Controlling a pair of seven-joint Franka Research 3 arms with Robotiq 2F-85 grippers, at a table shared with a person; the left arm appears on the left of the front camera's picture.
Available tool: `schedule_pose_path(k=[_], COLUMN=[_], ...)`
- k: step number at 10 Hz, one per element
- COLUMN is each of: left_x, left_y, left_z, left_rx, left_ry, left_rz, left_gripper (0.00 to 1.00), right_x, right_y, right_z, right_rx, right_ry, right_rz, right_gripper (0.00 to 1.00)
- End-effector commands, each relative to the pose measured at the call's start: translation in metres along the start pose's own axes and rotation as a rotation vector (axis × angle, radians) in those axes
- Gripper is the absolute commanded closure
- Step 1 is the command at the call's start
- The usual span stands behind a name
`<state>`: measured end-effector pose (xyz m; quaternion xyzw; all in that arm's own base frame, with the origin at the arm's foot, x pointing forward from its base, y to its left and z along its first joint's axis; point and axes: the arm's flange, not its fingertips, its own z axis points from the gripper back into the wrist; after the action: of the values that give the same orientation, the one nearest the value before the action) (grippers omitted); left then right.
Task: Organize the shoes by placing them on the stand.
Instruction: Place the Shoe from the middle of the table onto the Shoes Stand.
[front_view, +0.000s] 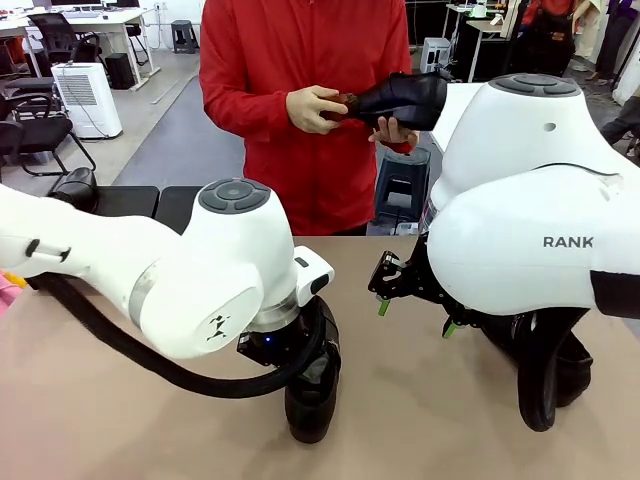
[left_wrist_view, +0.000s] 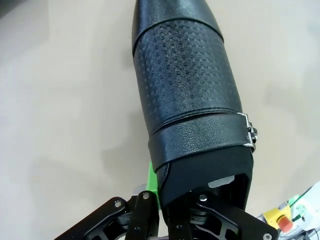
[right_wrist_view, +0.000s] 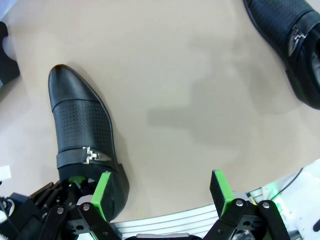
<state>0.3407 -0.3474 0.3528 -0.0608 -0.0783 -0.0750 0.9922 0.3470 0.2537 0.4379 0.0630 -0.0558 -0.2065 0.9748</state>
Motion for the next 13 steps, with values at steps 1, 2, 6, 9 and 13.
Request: schedule_pose_path(k=[1,2,6,9,13], left_x=[-0.023,-0.033,-0.033,0.009,0.076], left_y=[0.029,0.044,0.14,0.229,0.332], left_z=[0.043,0.067,0.166,0.209,0.207], left_rx=[-0.048,-0.053,0.067,0.2,0.21], left_ry=[-0.043,-0.101,-0.352,-0.468,-0.494], left_rz=[0.013,0.006,-0.027,-0.023,0.046], left_gripper=[1.0,1.0,1.0,1.0,1.0], right_x=[0.004,0.004,0.004,0.004,0.004], right_y=[0.0,0.0,0.0,0.0,0.0], right_z=[0.003,0.003,0.003,0.003,0.003], right_rx=[-0.001,-0.001,-0.001,-0.001,-0.001], right_ry=[0.0,0.0,0.0,0.0,0.0], right_rz=[0.022,0.022,0.022,0.022,0.022], right_gripper=[0.0,0.0,0.0,0.0,0.0])
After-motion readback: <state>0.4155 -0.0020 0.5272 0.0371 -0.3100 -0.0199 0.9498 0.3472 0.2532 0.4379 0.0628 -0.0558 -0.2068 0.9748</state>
